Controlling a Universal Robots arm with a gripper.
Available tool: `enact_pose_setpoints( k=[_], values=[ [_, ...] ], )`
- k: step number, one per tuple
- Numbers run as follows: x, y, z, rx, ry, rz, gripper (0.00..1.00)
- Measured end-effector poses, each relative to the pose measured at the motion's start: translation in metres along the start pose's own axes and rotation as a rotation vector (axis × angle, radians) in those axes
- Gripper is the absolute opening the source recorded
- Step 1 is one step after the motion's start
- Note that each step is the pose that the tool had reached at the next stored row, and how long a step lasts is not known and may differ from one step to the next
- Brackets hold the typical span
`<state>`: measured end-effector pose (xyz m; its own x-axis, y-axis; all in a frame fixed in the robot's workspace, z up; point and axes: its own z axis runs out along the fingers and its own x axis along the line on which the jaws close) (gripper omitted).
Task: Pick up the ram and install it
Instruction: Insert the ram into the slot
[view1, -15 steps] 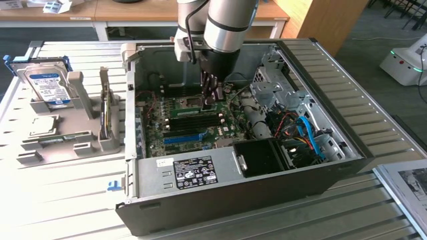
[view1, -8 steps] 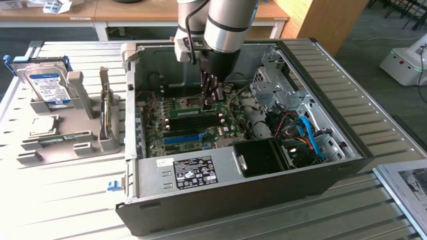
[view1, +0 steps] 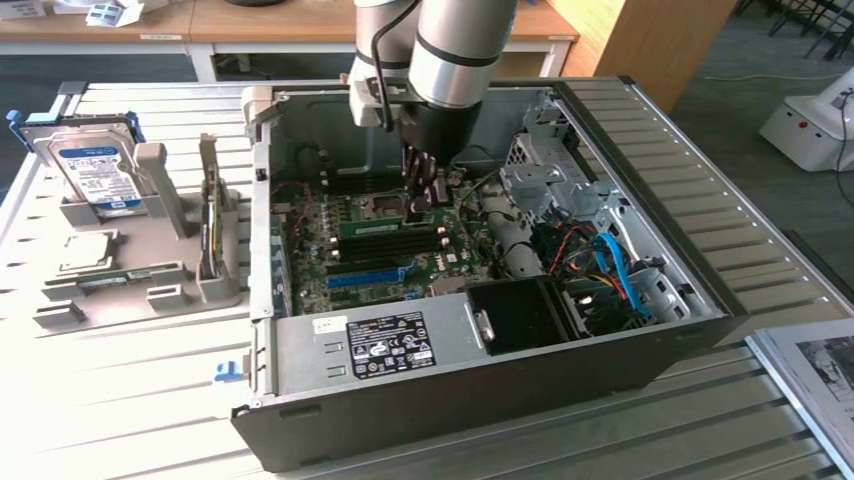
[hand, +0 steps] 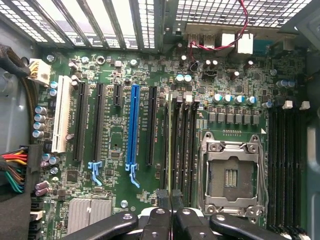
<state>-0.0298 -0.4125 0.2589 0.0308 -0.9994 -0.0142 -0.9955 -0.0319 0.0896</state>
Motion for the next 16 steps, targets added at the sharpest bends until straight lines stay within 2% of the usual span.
enact_pose_setpoints(
  k=[16],
  values=[
    [0.0004, -0.0008, 0.0091, -0.0001, 0.0002, 0.0, 0.11]
  ],
)
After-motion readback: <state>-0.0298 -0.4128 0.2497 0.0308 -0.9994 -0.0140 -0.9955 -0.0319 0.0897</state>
